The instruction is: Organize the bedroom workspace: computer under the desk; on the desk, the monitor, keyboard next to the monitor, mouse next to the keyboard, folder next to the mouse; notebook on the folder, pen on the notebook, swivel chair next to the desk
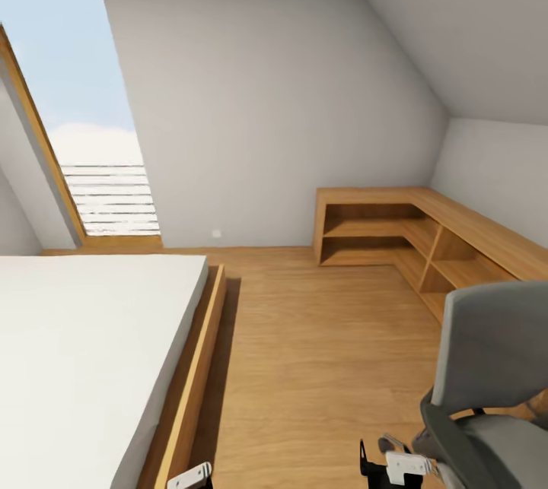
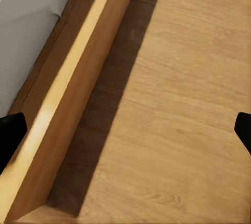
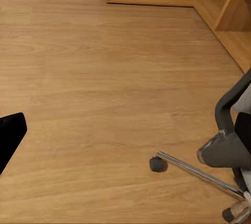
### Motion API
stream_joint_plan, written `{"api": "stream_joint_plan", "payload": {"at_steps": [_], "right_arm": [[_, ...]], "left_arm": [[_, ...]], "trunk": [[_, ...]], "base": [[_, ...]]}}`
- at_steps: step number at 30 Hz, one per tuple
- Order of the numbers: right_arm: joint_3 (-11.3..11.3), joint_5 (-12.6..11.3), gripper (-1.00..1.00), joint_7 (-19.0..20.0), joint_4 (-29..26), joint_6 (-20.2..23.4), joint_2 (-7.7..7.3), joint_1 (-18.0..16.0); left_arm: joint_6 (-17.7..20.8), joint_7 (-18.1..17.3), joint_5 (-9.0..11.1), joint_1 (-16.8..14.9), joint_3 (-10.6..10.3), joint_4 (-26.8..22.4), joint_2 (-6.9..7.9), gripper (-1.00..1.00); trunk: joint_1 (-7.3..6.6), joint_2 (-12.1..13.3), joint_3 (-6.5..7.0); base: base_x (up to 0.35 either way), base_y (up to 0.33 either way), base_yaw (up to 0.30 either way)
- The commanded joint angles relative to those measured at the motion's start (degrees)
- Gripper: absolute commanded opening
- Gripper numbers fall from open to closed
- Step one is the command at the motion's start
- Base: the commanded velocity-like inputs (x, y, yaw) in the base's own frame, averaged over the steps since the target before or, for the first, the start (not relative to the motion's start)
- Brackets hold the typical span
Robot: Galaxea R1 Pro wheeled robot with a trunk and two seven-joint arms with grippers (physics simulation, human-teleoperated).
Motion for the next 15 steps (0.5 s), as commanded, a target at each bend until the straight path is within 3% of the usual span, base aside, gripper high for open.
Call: {"api": "stream_joint_plan", "payload": {"at_steps": [1, 5, 11, 15], "right_arm": [[0.50, -0.26, 1.00, -0.36, -0.06, -0.04, -0.05, -0.02], [0.45, -0.25, 1.00, -0.36, -0.05, -0.04, -0.11, -0.02], [0.46, -0.25, 1.00, -0.36, -0.03, -0.04, -0.12, -0.02], [0.49, -0.25, 1.00, -0.36, -0.01, -0.04, -0.12, -0.02]], "left_arm": [[-0.40, 0.36, 0.60, -0.08, -0.47, 0.01, 0.04, 1.00], [-0.43, 0.36, 0.60, -0.08, -0.48, 0.01, 0.02, 1.00], [-0.45, 0.36, 0.41, -0.08, -0.48, 1.12, -0.63, 1.00], [-0.50, 0.36, -2.10, -0.08, -0.48, 1.52, -0.73, 1.00]], "trunk": [[0.02, -0.05, -0.08], [0.02, -0.05, -0.08], [0.02, -0.05, -0.08], [0.02, -0.05, -0.08]], "base": [[0.051, -0.136, 0.202], [0.018, -0.049, 0.137], [0.002, -0.113, 0.017], [0.017, -0.020, 0.001]]}}
